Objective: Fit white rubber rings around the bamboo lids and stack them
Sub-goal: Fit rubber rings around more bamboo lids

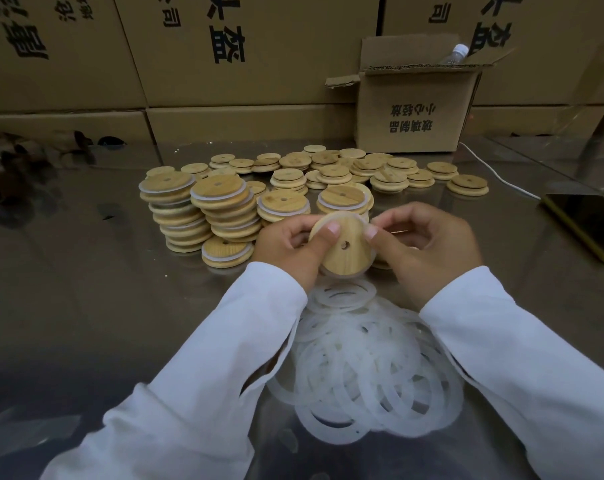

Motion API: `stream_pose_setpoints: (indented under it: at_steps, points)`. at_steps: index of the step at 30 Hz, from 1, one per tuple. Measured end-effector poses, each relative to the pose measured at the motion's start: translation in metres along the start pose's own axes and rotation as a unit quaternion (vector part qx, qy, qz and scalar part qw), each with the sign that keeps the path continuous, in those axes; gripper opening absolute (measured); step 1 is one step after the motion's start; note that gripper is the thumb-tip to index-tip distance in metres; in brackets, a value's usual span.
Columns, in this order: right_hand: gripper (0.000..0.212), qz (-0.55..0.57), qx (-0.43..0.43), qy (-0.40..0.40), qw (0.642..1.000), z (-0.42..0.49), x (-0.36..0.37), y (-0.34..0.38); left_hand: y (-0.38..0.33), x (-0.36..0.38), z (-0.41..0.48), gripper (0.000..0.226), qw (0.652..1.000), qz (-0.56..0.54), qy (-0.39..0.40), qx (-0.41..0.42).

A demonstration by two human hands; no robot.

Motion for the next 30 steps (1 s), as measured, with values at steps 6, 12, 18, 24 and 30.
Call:
stream_pose_setpoints:
  at_steps: [6, 12, 18, 24, 30]
  points:
    - [0.014, -0.022, -0.011, -0.014, 1.0, 0.0, 0.0, -0.003, 0.005, -0.001, 0.003, 0.007, 0.998, -0.036, -0.006, -0.048]
    - [0.019, -0.039, 0.031, -0.01, 0.999, 0.004, -0.002, -0.005, -0.001, -0.002, 0.002, 0.008, 1.0, -0.004, 0.007, -0.008]
    - [0.024, -0.024, 0.081, 0.003, 0.996, 0.007, -0.003, -0.006, -0.009, -0.003, 0.002, 0.011, 0.999, 0.014, 0.013, 0.045]
    - [0.021, -0.016, 0.064, 0.013, 0.998, 0.002, -0.003, -0.003, -0.006, -0.002, 0.0, 0.008, 0.997, 0.002, 0.0, 0.075]
    - [0.019, 0.012, 0.049, -0.003, 0.999, -0.001, 0.0, -0.002, -0.003, -0.002, 0.001, 0.006, 0.998, 0.003, -0.005, 0.062]
Point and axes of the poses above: each hand's wrist, its own z-axis towards the middle knuckle, its own x-axis out of the palm, y = z × x, the point moved 5 cm from there along z, towards the middle knuckle, and after that the axes turned 8 degrees about -y, right-handed, at the moved point
